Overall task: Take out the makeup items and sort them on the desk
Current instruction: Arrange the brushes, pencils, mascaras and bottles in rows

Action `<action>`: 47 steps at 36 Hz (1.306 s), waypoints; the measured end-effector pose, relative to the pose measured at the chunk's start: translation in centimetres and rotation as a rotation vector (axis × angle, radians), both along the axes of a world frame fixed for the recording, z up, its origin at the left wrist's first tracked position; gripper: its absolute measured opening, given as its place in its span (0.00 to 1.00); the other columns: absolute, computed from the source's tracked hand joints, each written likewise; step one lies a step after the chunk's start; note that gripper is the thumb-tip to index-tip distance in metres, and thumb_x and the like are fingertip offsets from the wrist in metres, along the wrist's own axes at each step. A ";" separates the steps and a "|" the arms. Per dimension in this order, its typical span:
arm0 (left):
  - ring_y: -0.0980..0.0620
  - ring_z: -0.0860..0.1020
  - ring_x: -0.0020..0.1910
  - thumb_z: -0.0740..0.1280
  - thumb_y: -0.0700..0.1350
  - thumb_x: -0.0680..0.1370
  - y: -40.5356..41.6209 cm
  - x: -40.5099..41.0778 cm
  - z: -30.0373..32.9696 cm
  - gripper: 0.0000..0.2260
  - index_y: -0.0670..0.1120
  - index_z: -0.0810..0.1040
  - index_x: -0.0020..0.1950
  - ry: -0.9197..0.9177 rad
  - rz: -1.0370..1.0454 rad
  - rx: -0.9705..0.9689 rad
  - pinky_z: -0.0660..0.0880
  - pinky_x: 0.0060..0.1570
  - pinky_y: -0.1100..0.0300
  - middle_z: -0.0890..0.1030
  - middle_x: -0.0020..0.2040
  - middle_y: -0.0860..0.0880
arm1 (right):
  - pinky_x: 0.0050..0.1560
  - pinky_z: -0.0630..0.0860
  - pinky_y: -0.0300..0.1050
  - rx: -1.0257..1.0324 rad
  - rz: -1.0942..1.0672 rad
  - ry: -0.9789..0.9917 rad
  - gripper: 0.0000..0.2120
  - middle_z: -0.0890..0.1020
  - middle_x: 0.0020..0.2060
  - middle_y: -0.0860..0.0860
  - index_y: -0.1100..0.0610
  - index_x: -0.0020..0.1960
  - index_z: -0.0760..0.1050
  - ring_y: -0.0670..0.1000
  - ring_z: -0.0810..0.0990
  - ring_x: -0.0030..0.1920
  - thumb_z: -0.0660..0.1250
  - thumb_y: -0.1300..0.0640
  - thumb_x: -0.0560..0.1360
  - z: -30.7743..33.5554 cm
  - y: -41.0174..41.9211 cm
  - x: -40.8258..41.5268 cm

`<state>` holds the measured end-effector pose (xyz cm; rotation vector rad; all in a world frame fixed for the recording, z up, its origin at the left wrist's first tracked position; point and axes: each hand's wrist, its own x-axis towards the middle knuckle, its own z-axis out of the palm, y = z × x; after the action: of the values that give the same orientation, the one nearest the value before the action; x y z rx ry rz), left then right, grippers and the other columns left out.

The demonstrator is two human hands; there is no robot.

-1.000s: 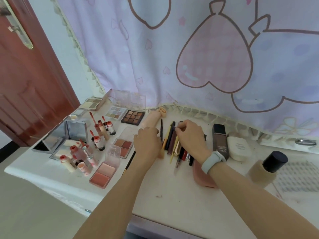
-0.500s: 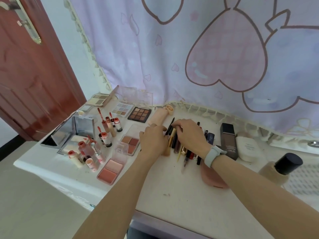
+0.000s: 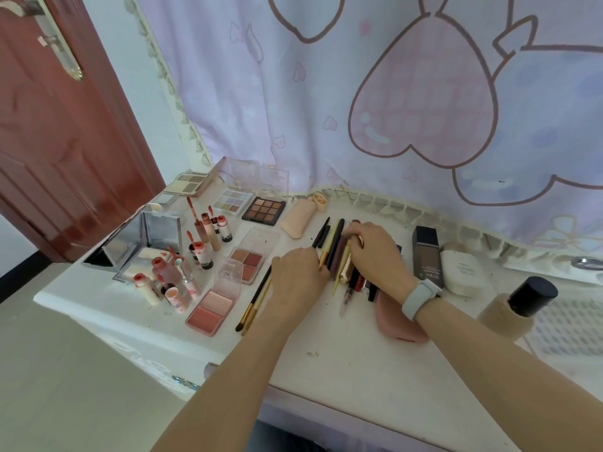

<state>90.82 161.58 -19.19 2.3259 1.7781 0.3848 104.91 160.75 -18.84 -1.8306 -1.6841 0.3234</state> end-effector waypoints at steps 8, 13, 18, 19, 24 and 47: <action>0.52 0.76 0.38 0.63 0.48 0.77 -3.1 -2.0 1.4 0.08 0.45 0.77 0.50 -0.241 0.078 -0.031 0.75 0.47 0.54 0.78 0.40 0.50 | 0.50 0.67 0.37 0.169 0.026 0.084 0.13 0.77 0.51 0.52 0.57 0.59 0.76 0.49 0.75 0.50 0.57 0.64 0.79 0.4 -2.2 -0.8; 0.53 0.76 0.37 0.63 0.49 0.76 -6.9 -4.8 1.0 0.10 0.47 0.79 0.52 -0.256 0.078 -0.016 0.75 0.51 0.52 0.78 0.40 0.53 | 0.42 0.66 0.37 0.119 0.200 -0.050 0.16 0.75 0.49 0.50 0.54 0.64 0.73 0.47 0.71 0.45 0.57 0.62 0.79 -0.3 -3.4 -2.5; 0.54 0.76 0.42 0.61 0.50 0.77 -9.4 -7.0 -0.2 0.09 0.50 0.78 0.51 -0.105 0.125 0.065 0.69 0.56 0.59 0.78 0.43 0.55 | 0.54 0.69 0.39 0.014 0.328 -0.152 0.15 0.79 0.54 0.50 0.55 0.62 0.75 0.49 0.72 0.56 0.56 0.59 0.80 -1.1 -4.8 -4.3; 0.53 0.76 0.42 0.61 0.50 0.76 -9.8 -7.4 -0.4 0.09 0.49 0.78 0.50 -0.080 0.140 0.078 0.68 0.55 0.59 0.79 0.42 0.54 | 0.55 0.69 0.40 0.007 0.355 -0.163 0.15 0.79 0.55 0.50 0.55 0.62 0.75 0.49 0.72 0.56 0.56 0.59 0.80 -1.2 -5.0 -4.7; 0.48 0.75 0.28 0.67 0.45 0.68 -10.8 -8.7 -1.9 0.05 0.45 0.79 0.35 -0.074 0.182 0.254 0.72 0.37 0.54 0.77 0.29 0.51 | 0.57 0.72 0.48 0.050 0.460 -0.216 0.14 0.78 0.55 0.53 0.58 0.62 0.76 0.53 0.73 0.57 0.58 0.60 0.79 -1.8 -5.9 -6.1; 0.45 0.77 0.36 0.75 0.42 0.68 -9.4 -8.7 -1.8 0.07 0.44 0.82 0.43 -0.033 0.160 0.420 0.74 0.39 0.52 0.80 0.38 0.46 | 0.56 0.64 0.55 -0.009 0.066 -0.795 0.17 0.75 0.58 0.59 0.60 0.59 0.75 0.62 0.68 0.62 0.56 0.51 0.78 -0.8 -2.4 -3.5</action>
<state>82.13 152.15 -20.95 2.4193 2.0356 0.8941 101.45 158.40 -19.67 -2.0532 -2.2472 -0.4393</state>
